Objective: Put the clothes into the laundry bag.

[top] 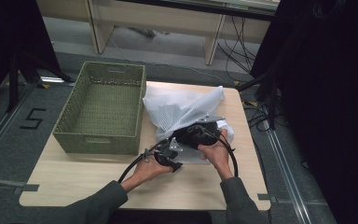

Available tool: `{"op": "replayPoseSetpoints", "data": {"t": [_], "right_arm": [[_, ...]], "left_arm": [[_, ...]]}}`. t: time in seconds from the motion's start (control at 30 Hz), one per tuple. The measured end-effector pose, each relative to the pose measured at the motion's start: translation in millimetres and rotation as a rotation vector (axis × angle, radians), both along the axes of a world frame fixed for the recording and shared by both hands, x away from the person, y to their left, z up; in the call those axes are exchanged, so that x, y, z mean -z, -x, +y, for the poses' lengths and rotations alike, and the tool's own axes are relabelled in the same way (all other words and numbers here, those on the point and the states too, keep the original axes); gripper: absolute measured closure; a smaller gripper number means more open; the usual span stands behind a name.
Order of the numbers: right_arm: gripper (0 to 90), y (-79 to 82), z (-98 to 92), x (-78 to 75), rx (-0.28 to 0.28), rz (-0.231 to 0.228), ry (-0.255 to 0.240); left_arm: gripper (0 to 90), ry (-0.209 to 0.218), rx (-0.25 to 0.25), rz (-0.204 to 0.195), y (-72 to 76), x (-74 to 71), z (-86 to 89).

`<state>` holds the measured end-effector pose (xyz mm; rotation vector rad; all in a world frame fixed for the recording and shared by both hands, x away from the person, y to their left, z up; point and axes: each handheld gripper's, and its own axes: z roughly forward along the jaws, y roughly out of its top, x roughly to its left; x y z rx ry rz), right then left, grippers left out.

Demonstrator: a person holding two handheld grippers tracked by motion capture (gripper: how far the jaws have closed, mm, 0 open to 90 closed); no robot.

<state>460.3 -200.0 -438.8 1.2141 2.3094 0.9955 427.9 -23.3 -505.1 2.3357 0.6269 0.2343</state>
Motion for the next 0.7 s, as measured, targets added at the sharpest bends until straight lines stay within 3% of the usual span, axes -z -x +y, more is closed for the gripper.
{"op": "replayPoseSetpoints", "data": {"t": [0.03, 0.13, 0.17, 0.2, 0.27, 0.3, 0.33, 0.4, 0.43, 0.5, 0.6, 0.63, 0.67, 0.7], "right_arm": [[84.2, 0.1, 0.4, -0.4, -0.001, -0.005, 0.003], [84.3, -0.1, -0.6, 0.0, -0.006, -0.035, 0.005], [84.3, 0.2, -1.8, -1.2, -0.015, -0.030, 0.011], [84.3, 1.2, -3.0, -3.0, -0.016, -0.020, 0.018], [84.4, 3.8, -3.7, -3.7, -0.013, -0.031, 0.002], [84.4, 6.1, -5.2, -5.9, -0.026, -0.015, 0.017], [84.4, 9.1, -4.8, -6.3, -0.043, -0.015, 0.010], [84.3, 13.5, -4.4, -7.7, -0.062, -0.007, 0.033], [84.3, 24.5, -0.7, -7.1, -0.095, -0.004, 0.066], [84.3, 34.1, 6.0, -2.9, -0.137, 0.046, 0.082], [84.3, 36.7, 15.2, 7.8, -0.146, 0.072, 0.105], [84.2, 33.9, 23.4, 19.3, -0.165, 0.103, 0.119], [84.2, 33.9, 23.4, 19.3, -0.165, 0.103, 0.119], [84.4, 29.3, 30.0, 25.3, -0.156, 0.143, 0.126]], "left_arm": [[69.1, -0.036, 0.022, -0.002, -2.3, -1.9, 3.0], [87.4, -0.038, 0.027, -0.017, -3.4, -1.5, 5.9], [89.6, 0.004, -0.008, -0.012, -0.4, 0.7, 4.0], [89.9, -0.041, 0.039, -0.010, 0.0, -2.0, 6.5], [90.0, -0.043, 0.074, 0.010, 6.6, -3.3, 7.2], [90.0, -0.011, 0.060, 0.016, 13.8, -2.1, 6.6], [90.0, -0.050, 0.107, 0.014, 18.3, -3.9, 9.9], [90.0, -0.054, 0.119, 0.011, 23.4, -4.1, 12.2], [90.0, -0.048, 0.135, 0.028, 31.2, -4.7, 17.4], [90.0, -0.035, 0.138, 0.048, 38.1, -3.5, 22.5], [90.0, -0.014, 0.136, 0.058, 44.6, -3.3, 24.9], [90.0, -0.007, 0.160, 0.093, 51.6, -3.3, 28.5], [90.0, -0.007, 0.160, 0.093, 51.6, -3.3, 28.5], [90.0, 0.015, 0.178, 0.114, 62.0, -2.0, 31.0]]}}
